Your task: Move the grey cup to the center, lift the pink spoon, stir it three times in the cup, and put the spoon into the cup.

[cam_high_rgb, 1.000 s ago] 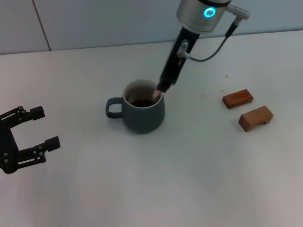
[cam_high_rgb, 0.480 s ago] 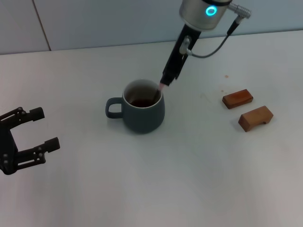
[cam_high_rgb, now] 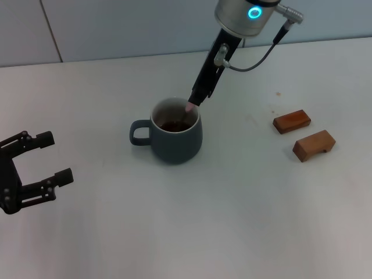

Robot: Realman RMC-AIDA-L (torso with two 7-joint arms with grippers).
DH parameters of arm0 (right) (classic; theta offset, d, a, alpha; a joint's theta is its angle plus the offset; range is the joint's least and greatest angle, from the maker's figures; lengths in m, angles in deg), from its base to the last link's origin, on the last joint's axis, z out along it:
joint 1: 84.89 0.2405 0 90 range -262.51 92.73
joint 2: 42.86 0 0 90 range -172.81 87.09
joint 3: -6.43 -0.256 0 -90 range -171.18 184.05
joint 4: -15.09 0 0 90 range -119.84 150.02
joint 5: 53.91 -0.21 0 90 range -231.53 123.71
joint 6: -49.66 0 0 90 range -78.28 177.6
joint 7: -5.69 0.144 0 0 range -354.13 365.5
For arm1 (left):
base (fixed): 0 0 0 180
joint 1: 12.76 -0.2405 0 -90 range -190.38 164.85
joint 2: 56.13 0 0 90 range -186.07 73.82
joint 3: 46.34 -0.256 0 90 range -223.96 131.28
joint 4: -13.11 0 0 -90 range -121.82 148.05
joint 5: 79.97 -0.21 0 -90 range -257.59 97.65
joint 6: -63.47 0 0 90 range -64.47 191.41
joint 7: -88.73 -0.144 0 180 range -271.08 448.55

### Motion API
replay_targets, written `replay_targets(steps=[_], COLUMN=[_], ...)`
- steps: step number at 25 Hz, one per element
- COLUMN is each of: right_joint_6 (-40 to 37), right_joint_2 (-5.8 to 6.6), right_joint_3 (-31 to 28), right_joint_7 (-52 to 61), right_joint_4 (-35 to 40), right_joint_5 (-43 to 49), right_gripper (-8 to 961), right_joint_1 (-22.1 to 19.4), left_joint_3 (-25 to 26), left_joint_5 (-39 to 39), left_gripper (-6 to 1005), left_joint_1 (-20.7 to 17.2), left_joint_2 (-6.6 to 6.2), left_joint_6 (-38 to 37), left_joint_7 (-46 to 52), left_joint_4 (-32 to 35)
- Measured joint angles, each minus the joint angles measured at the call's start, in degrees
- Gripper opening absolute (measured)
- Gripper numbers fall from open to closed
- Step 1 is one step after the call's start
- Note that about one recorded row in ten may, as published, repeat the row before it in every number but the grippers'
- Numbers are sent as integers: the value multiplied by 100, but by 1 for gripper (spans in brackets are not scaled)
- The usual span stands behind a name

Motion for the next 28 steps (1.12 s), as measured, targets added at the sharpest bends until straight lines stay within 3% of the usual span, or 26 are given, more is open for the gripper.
replay_targets(steps=[7, 12, 14, 16, 21, 24, 28], right_joint_6=[-12, 229, 450, 504, 1106, 1321, 1095], right_joint_2=[-90, -227, -239, -238, -231, -199, -153], right_joint_3=[66, 80, 118, 125, 134, -21, -408], right_joint_7=[6, -53, -199, -277, -1387, -2417, -3002], right_joint_4=[-60, 662, 1291, 1486, 2624, 2584, 2143], right_joint_5=[52, -41, -558, -776, -2608, -3935, -4759], right_gripper=[121, 129, 211, 292, 520, 591, 639], right_joint_1=[-50, -571, -1114, -1296, -2807, -3718, -4154], left_joint_3=[0, 0, 0, -1, -9, -75, -151], left_joint_5=[-1, -5, -5, -5, -5, -14, -18], left_gripper=[829, 829, 829, 829, 829, 829, 829], left_joint_1=[9, 10, 12, 15, 62, 156, 203], left_joint_2=[-4, -4, -5, -6, -18, -44, -62], left_joint_6=[4, 5, 18, 36, 74, 111, 147], left_joint_7=[0, -6, -1, 7, 37, 190, 273], left_joint_4=[0, 0, 0, 0, -2, -7, -8])
